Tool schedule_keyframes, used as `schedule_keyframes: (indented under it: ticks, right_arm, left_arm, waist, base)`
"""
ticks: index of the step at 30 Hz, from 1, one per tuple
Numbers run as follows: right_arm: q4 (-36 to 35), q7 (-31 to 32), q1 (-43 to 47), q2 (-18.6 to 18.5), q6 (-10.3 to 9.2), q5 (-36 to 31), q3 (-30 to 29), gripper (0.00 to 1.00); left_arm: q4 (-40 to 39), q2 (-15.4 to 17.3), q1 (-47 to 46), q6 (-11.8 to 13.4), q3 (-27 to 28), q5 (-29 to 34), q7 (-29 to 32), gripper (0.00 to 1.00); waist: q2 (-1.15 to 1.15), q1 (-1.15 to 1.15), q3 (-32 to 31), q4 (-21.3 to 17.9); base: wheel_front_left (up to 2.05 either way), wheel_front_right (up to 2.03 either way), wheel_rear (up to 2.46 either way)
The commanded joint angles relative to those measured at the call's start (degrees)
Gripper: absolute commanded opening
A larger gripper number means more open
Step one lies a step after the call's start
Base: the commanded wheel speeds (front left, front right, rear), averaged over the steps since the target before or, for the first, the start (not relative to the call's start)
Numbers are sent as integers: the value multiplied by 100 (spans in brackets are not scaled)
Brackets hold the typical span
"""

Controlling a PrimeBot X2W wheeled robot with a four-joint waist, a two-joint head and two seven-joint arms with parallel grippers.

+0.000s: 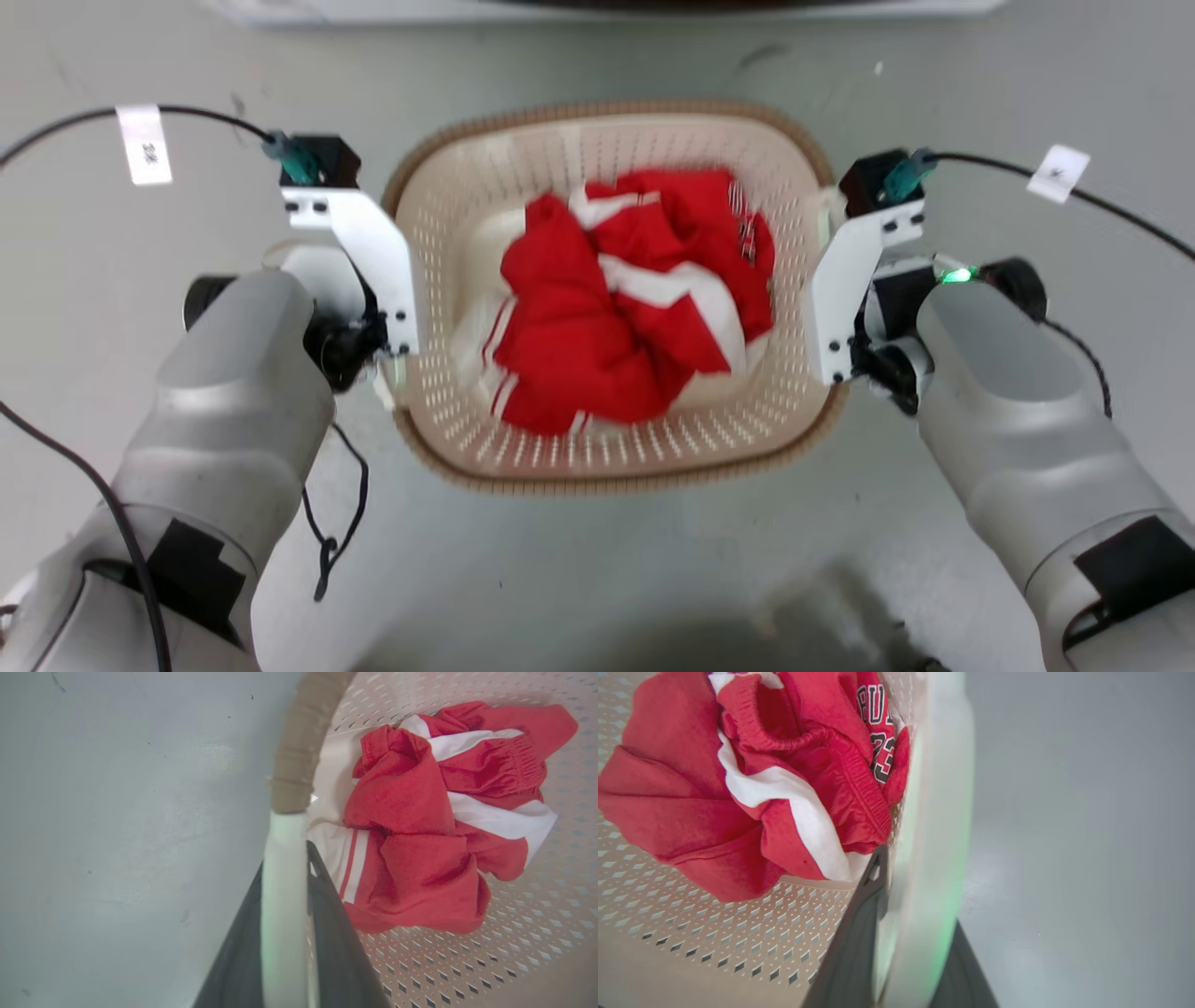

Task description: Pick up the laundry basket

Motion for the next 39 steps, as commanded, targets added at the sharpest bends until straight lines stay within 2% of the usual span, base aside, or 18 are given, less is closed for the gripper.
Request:
schedule_keyframes:
  ticks: [1,18,30,39]
  right_arm:
    - [-49,34,71,58,18,19,58,0]
    - [-13,1594,726,97,39,1353,807,0]
    - [80,2374,924,110,43,1922,1032,0]
    - [215,2584,1123,113,44,2115,1186,0]
  left_arm:
    - [-31,-60,65,-27,-31,-22,20,0]
    - [-79,-220,919,-48,-378,-925,1615,0]
    - [-3,-257,1272,-49,-509,-1306,2311,0]
    - [69,-344,1554,-49,-595,-1468,2453,0]
  waist:
    - [0,0,-309,-18]
    - [0,0,-2280,31]
    - [0,0,-3313,38]
    - [0,0,-4025,1]
  base:
    - [0,0,0]
    - [0,0,0]
    - [0,0,0]
    - [0,0,0]
